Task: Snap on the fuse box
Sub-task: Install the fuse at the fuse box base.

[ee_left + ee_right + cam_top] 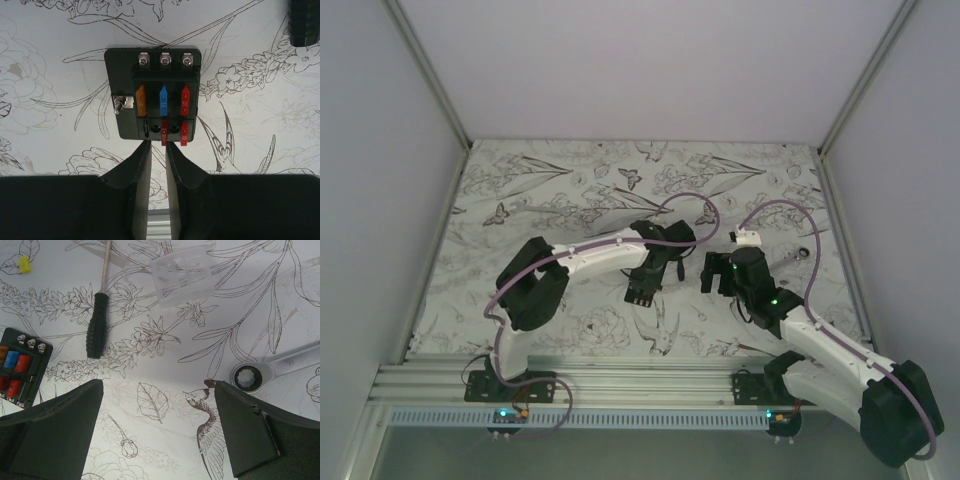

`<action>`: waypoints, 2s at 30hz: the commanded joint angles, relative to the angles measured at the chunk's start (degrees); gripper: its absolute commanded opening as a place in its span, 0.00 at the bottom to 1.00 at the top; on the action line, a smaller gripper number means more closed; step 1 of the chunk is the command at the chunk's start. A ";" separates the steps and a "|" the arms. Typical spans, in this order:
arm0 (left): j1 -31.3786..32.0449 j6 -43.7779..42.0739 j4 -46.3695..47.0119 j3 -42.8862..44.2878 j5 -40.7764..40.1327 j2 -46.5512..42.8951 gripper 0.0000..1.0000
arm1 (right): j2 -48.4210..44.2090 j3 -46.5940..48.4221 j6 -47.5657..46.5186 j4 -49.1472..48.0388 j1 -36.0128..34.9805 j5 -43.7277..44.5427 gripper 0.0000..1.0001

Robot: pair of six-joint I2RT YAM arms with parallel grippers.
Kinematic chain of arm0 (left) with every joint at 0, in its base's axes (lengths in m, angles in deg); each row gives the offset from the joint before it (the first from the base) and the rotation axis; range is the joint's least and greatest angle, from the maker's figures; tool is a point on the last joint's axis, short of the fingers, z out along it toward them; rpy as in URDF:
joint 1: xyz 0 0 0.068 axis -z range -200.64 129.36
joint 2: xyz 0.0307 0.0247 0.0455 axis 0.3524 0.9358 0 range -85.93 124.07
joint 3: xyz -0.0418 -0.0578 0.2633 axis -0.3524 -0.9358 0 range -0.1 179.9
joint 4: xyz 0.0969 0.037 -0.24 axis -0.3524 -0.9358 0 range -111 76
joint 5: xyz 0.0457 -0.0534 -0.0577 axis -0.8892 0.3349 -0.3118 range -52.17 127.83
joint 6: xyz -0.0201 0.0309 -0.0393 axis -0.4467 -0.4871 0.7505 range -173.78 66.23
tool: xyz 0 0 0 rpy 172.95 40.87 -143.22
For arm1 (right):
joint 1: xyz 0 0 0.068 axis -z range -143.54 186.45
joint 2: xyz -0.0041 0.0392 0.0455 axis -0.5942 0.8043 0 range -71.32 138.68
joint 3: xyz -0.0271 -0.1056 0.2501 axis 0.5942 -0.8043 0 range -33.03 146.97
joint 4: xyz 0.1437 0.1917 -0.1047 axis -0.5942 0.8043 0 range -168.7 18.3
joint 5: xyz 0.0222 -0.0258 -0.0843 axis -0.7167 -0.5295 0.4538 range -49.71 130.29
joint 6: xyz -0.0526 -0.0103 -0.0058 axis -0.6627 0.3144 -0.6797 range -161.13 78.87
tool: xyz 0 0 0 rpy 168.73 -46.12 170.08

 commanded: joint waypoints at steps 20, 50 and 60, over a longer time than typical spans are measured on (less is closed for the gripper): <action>-1.27 1.73 0.33 -0.14 1.55 2.49 0.07 | -0.66 0.56 -0.04 -1.23 0.53 -0.11 1.00; -2.40 8.81 3.83 -12.40 2.04 3.53 0.00 | -0.60 0.54 -0.05 -1.27 0.53 -0.09 0.99; -1.49 9.84 3.80 -10.95 2.00 -2.49 0.00 | -0.69 0.52 -0.01 -1.30 0.53 -0.13 0.99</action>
